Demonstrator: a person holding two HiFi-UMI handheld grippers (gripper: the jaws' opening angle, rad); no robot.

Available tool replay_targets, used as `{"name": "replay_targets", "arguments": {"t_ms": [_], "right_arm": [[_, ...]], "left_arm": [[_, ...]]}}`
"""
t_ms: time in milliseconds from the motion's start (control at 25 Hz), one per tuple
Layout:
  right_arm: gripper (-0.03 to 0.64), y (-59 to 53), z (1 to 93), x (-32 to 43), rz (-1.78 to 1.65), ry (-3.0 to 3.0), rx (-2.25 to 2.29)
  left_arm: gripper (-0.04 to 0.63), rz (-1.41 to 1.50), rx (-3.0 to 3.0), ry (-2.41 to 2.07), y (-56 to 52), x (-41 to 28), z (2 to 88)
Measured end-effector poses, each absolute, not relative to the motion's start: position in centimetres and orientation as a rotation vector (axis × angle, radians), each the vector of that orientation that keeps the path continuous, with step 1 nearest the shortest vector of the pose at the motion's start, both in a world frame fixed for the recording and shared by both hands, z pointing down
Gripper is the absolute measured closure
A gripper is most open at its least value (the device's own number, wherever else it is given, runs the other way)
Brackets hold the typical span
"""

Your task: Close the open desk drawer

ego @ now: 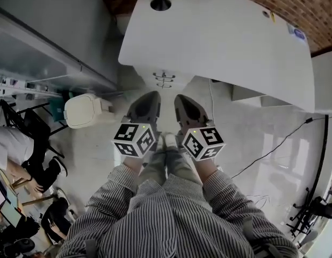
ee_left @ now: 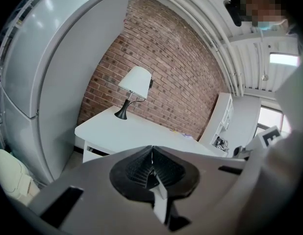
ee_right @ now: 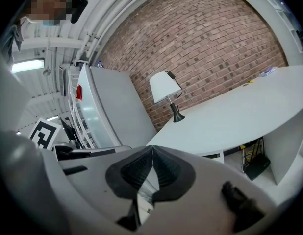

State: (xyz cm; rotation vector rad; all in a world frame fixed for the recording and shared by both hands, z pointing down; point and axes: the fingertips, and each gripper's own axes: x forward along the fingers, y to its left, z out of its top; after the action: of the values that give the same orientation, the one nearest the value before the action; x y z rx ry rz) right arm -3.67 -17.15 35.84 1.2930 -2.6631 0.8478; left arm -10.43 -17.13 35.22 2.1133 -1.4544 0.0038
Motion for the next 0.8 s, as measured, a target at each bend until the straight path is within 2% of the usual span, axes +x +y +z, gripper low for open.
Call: {"name": "replay_targets", "arguments": {"t_ms": [800], "right_arm": [[0.6, -13.0, 28.3, -4.7, 0.686, -2.728, 1.218]], "left_arm": [[0.583, -0.002, 2.258, -1.407, -12.0, -10.0, 27.4]]}}
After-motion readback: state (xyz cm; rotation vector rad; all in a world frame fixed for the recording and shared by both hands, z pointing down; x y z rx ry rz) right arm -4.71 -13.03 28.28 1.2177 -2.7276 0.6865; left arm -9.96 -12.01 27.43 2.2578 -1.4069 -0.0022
